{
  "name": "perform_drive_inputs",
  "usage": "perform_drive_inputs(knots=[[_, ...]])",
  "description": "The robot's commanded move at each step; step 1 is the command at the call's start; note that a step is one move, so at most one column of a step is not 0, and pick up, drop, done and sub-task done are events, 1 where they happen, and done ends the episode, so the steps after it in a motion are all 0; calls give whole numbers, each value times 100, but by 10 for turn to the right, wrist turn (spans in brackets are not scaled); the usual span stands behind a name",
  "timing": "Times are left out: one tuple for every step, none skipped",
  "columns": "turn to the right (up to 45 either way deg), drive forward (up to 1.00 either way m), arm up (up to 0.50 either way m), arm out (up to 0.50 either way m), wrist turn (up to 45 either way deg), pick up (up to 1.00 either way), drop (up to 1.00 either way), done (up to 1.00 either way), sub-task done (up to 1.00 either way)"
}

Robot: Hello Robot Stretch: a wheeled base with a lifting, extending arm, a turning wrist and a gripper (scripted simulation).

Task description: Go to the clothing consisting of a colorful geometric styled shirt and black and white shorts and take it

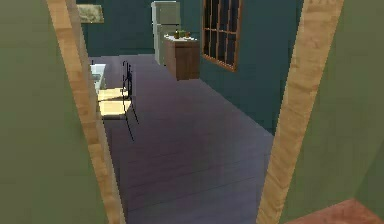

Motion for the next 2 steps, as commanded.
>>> perform_drive_inputs(knots=[[60, 0, 0, 0, 0, 0, 0, 0, 0], [0, 60, 0, 0, 0, 0, 0, 0, 0]])
